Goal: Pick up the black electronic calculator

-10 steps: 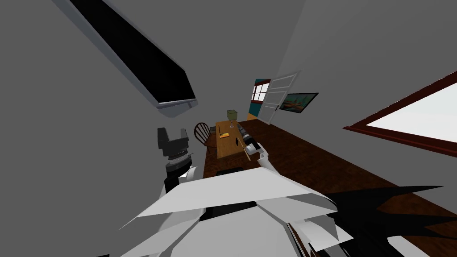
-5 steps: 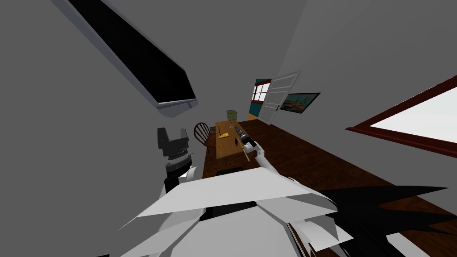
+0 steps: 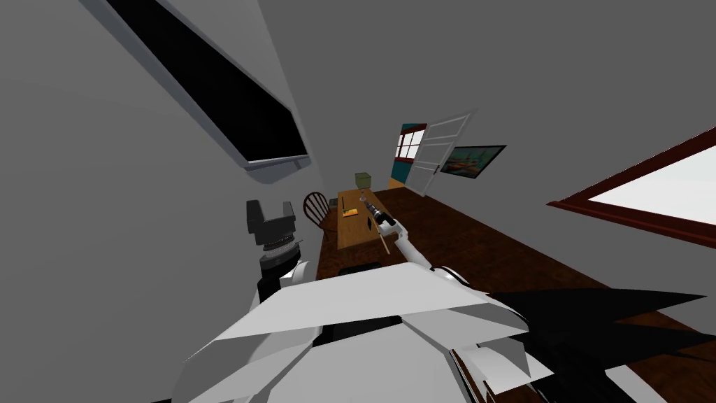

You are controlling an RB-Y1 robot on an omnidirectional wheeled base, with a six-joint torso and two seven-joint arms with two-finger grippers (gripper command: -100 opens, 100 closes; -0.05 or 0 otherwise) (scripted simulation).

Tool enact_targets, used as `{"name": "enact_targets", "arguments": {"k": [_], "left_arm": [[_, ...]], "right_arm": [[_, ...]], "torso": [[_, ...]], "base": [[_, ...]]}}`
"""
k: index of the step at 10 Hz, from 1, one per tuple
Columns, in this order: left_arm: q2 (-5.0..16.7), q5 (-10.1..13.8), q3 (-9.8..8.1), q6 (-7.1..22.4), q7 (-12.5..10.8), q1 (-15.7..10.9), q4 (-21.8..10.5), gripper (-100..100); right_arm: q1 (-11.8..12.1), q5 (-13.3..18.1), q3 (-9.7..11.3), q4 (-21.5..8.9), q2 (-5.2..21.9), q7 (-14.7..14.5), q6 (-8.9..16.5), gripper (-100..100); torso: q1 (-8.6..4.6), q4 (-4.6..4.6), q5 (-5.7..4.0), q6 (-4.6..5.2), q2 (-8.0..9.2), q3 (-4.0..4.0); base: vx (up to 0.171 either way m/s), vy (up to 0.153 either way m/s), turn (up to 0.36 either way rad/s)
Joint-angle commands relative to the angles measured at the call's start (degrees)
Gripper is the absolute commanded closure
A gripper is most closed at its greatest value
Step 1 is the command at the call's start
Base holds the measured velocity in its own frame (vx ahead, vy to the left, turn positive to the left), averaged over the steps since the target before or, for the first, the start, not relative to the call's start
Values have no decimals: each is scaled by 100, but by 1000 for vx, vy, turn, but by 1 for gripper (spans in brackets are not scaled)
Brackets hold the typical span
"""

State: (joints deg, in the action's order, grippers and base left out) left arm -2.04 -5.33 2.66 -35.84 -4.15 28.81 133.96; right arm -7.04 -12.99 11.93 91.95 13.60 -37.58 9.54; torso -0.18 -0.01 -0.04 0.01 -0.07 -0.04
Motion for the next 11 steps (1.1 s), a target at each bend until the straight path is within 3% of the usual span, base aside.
{"name": "enact_targets", "arguments": {"k": [1,2,4,5,6,7,9,10,11], "left_arm": [[0,0,0,0,0,0,0,0],[0,0,0,0,0,0,0,0],[0,0,0,0,0,0,0,0],[0,0,0,0,0,0,0,0],[0,0,0,0,0,0,0,0],[0,0,0,0,0,0,0,0],[0,0,0,0,0,0,0,0],[0,0,0,0,0,0,0,0],[0,0,0,0,0,0,0,0]], "right_arm": [[-133,-41,34,-236,5,-132,259,-100],[-377,-110,109,-406,-4,-349,454,-100],[-410,-110,109,-623,-4,-349,555,-100],[-658,-171,181,-794,-18,-552,849,-100],[-690,-171,181,-942,-18,-552,849,-100],[-934,-225,251,-1146,-37,-741,1074,-100],[-972,-225,251,-1414,-37,-741,1139,-100],[-1223,-272,318,-1596,-61,-913,1410,-100],[-1255,-272,318,-1718,-61,-913,1425,-100]], "torso": [[0,0,0,0,0,0],[-2,0,-1,2,0,0],[-3,0,-1,2,3,1],[9,0,1,2,5,2],[8,1,2,0,3,2],[5,0,1,2,2,1],[-3,0,-1,3,3,2],[7,0,1,3,4,2],[8,0,1,0,1,1]], "base": [[12,-56,31],[7,-72,45],[2,-40,17],[6,-32,63],[5,-43,38],[0,-65,56],[5,-45,22],[11,-37,75],[13,-42,45]]}}
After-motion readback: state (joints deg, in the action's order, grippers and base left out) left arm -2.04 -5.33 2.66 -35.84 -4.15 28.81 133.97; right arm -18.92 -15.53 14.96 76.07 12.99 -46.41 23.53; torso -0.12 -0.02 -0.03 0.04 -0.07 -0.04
